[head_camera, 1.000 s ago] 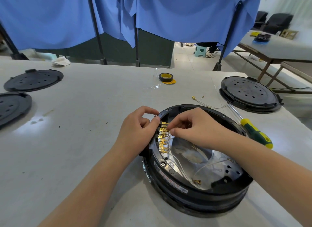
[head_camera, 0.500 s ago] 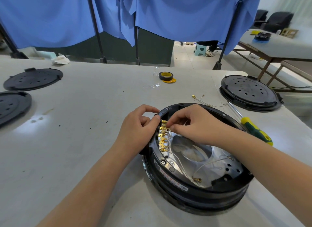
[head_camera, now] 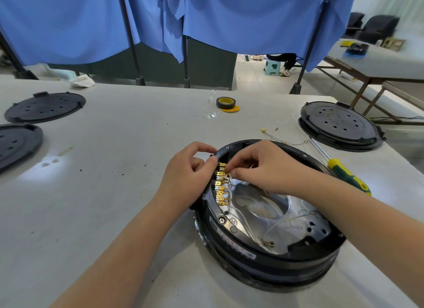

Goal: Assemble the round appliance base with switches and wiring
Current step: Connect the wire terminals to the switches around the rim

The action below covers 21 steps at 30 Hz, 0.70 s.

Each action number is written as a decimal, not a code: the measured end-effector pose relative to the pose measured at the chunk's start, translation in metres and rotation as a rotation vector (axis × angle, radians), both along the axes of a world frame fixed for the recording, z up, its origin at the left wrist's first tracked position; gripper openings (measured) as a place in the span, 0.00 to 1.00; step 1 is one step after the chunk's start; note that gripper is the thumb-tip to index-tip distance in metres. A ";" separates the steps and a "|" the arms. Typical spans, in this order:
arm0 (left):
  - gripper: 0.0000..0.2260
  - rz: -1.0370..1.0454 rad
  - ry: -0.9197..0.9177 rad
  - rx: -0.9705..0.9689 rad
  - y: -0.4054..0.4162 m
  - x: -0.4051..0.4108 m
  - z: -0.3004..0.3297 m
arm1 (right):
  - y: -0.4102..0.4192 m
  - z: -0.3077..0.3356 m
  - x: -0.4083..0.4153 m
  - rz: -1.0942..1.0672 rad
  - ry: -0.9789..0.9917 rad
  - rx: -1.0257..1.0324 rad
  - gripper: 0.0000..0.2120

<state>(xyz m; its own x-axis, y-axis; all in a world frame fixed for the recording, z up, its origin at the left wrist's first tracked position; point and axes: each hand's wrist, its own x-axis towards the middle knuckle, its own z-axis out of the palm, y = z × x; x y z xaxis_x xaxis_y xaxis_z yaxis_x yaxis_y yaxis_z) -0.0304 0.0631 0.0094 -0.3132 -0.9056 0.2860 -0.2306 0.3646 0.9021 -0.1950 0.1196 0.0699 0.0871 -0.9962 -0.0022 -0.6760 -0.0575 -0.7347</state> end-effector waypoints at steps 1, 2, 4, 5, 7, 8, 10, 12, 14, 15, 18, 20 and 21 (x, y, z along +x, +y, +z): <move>0.04 0.000 0.001 0.000 0.000 0.000 0.000 | 0.000 0.000 0.000 -0.001 -0.003 -0.003 0.11; 0.04 -0.001 0.002 0.000 0.000 -0.001 0.000 | 0.001 -0.001 0.000 -0.005 -0.010 -0.004 0.11; 0.04 0.001 0.000 -0.003 0.000 -0.001 0.001 | 0.002 -0.003 -0.001 -0.022 -0.032 0.002 0.10; 0.04 0.003 -0.001 -0.005 0.000 -0.001 0.001 | 0.002 -0.004 0.000 -0.030 -0.038 0.005 0.10; 0.04 0.006 -0.002 -0.010 0.000 -0.001 0.001 | 0.002 -0.004 0.000 -0.044 -0.040 0.007 0.10; 0.04 0.007 -0.002 -0.010 0.000 -0.001 0.000 | 0.002 -0.004 0.001 -0.046 -0.036 0.006 0.10; 0.04 0.006 -0.003 -0.007 0.000 -0.001 0.000 | 0.001 -0.003 0.001 -0.033 -0.024 0.005 0.11; 0.04 0.002 -0.005 -0.003 0.001 -0.001 0.000 | 0.001 -0.001 0.001 -0.010 -0.018 0.004 0.12; 0.04 0.004 -0.011 -0.005 0.001 0.000 0.000 | 0.001 -0.001 0.000 -0.003 -0.018 -0.001 0.12; 0.04 0.006 -0.014 -0.005 0.000 -0.001 0.000 | 0.001 -0.001 0.000 -0.006 -0.019 -0.002 0.11; 0.04 0.008 -0.012 -0.001 0.000 -0.001 0.000 | 0.001 -0.004 0.000 -0.034 -0.034 0.008 0.10; 0.04 0.008 -0.015 -0.003 0.000 -0.001 0.000 | 0.001 -0.004 0.000 -0.057 -0.041 0.017 0.09; 0.04 0.009 -0.015 -0.002 0.000 -0.001 -0.001 | 0.001 -0.004 0.001 -0.065 -0.042 0.021 0.09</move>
